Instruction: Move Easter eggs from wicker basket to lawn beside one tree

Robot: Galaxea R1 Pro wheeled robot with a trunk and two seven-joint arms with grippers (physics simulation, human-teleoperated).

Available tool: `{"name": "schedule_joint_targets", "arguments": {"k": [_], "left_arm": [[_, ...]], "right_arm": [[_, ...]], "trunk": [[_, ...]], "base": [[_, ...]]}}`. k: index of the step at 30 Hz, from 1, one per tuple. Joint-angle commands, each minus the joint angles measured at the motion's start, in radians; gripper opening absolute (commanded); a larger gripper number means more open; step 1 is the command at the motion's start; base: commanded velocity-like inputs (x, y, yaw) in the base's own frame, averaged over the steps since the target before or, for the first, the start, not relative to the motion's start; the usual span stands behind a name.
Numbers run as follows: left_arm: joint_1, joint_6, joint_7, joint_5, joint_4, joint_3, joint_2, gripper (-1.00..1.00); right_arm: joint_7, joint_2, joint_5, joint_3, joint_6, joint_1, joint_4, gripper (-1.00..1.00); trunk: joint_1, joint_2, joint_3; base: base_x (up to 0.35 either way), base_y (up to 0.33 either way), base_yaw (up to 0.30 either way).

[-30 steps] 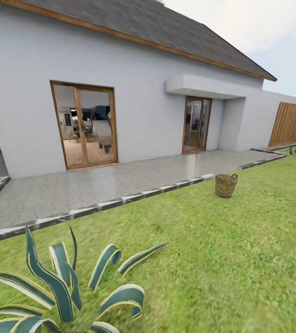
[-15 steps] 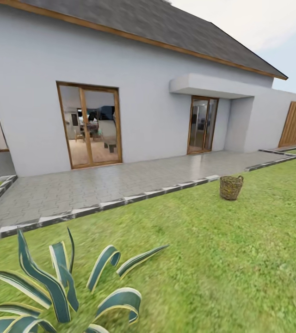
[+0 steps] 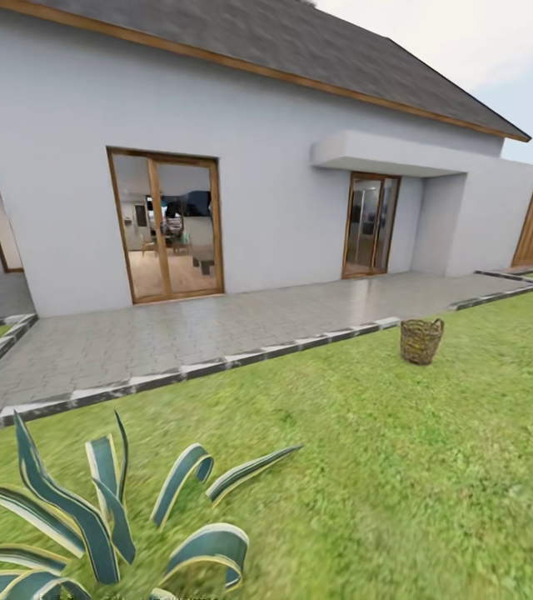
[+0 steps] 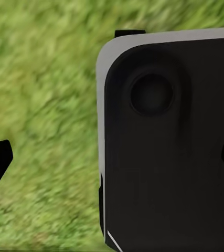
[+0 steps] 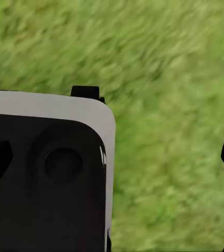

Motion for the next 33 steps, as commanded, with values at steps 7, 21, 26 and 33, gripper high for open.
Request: {"name": "schedule_joint_targets", "arguments": {"k": [7, 21, 26, 33], "left_arm": [[0.001, -0.001, -0.001, 0.000, -0.002, -0.001, 0.000, 1.00], [0.001, 0.000, -0.001, 0.000, -0.002, -0.001, 0.000, 1.00], [0.001, -0.001, -0.001, 0.000, -0.002, -0.001, 0.000, 1.00], [0.001, -0.001, -0.001, 0.000, -0.001, -0.001, 0.000, 1.00]], "right_arm": [[-0.001, 0.000, -0.003, 0.006, -0.007, -0.001, 0.004, 1.00], [0.000, 0.000, 0.002, 0.006, -0.005, -0.001, 0.004, 1.00], [0.000, 0.000, 0.002, 0.006, -0.005, -0.001, 0.004, 1.00], [0.000, 0.000, 0.002, 0.007, -0.005, -0.001, 0.004, 1.00]], "trunk": [[0.000, 0.000, -0.001], [0.000, 0.000, -0.001], [0.000, 0.000, -0.001], [0.000, 0.000, -0.001]], "base": [[0.000, 0.000, 0.283], [0.123, -0.121, 0.085], [0.212, -0.208, 0.000], [0.117, -0.116, 0.000]]}}
